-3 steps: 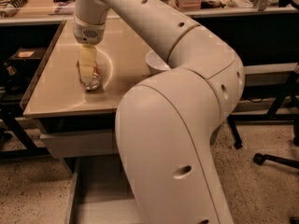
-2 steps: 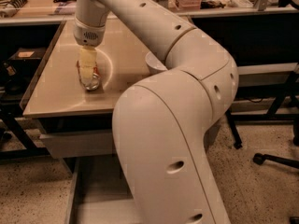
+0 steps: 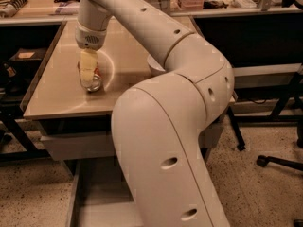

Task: Place coke can into middle drawer

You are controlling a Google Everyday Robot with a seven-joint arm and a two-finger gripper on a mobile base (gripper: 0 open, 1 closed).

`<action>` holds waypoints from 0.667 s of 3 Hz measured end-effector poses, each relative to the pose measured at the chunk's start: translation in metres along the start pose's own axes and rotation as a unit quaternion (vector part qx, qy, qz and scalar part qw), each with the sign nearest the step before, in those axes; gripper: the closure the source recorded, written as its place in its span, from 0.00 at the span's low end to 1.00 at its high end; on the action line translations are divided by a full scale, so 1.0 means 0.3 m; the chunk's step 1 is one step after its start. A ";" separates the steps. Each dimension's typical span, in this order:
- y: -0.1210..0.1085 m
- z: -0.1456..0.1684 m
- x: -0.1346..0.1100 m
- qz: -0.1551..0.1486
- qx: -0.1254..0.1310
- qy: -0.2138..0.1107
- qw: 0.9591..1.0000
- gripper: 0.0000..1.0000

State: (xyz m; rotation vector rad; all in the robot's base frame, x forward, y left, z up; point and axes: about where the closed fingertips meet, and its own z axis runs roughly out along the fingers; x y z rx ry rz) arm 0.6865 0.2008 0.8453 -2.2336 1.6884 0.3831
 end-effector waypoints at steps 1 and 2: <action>-0.006 0.021 0.001 0.001 -0.005 -0.005 1.000 0.00; -0.006 0.021 0.001 0.001 -0.006 -0.005 1.000 0.00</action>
Offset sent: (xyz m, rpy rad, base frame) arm -0.0021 0.0033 -0.0015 -0.0075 0.0078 0.0447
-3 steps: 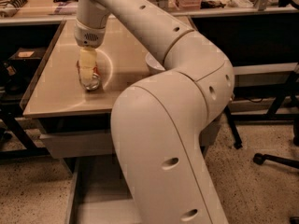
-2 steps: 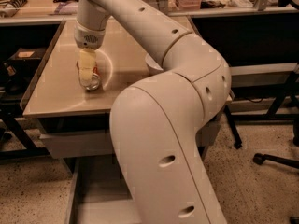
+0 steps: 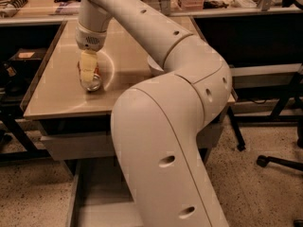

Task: Place coke can into middle drawer

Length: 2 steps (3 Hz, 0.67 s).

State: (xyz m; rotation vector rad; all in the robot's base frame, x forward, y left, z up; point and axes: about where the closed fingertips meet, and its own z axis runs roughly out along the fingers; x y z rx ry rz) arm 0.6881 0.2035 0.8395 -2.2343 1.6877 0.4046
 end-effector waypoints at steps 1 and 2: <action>0.003 0.009 -0.008 -0.011 0.000 0.000 1.000 0.00; 0.020 0.017 -0.008 -0.015 0.000 0.004 1.000 0.00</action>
Offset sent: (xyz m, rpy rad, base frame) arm -0.0081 -0.0016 0.0014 -0.0080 -0.0041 0.0397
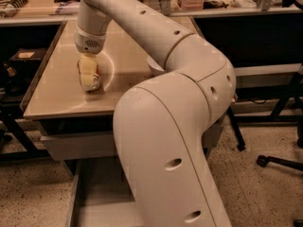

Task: Place coke can into middle drawer

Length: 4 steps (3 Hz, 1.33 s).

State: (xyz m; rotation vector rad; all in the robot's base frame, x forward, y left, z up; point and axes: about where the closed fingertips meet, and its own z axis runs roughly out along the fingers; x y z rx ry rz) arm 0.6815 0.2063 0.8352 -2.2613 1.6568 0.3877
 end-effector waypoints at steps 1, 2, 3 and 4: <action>0.001 0.001 0.000 0.000 0.000 0.000 1.000 0.18; 0.001 0.001 0.000 0.000 0.000 0.000 1.000 0.41; 0.001 0.001 0.000 0.000 0.000 0.000 1.000 0.65; 0.001 0.001 0.000 0.000 0.000 0.000 1.000 0.88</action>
Offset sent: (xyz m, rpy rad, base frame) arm -0.0004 0.0000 -0.0002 -0.0005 -0.0001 0.0004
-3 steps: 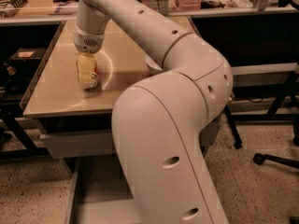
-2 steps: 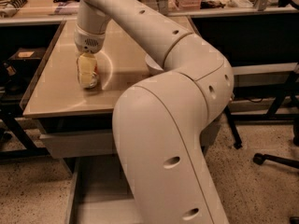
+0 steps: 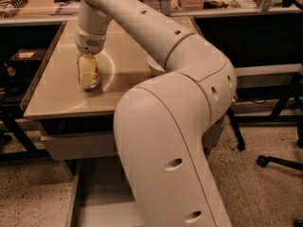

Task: Place coke can into middle drawer

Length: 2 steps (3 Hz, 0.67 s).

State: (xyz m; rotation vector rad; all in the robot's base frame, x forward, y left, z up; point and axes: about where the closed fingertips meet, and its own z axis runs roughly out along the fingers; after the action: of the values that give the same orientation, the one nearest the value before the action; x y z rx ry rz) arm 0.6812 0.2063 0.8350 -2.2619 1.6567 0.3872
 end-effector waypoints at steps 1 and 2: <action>-0.009 -0.016 0.015 0.010 0.027 0.005 1.000 1.00; 0.016 -0.076 0.038 0.023 0.075 0.016 0.997 1.00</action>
Offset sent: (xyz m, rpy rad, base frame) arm -0.0221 -0.0489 0.0359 0.0105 -0.2388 -0.1907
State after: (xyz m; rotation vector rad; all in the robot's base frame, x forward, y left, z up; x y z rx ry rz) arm 0.6808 0.1858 0.8508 -2.1347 1.6976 0.2297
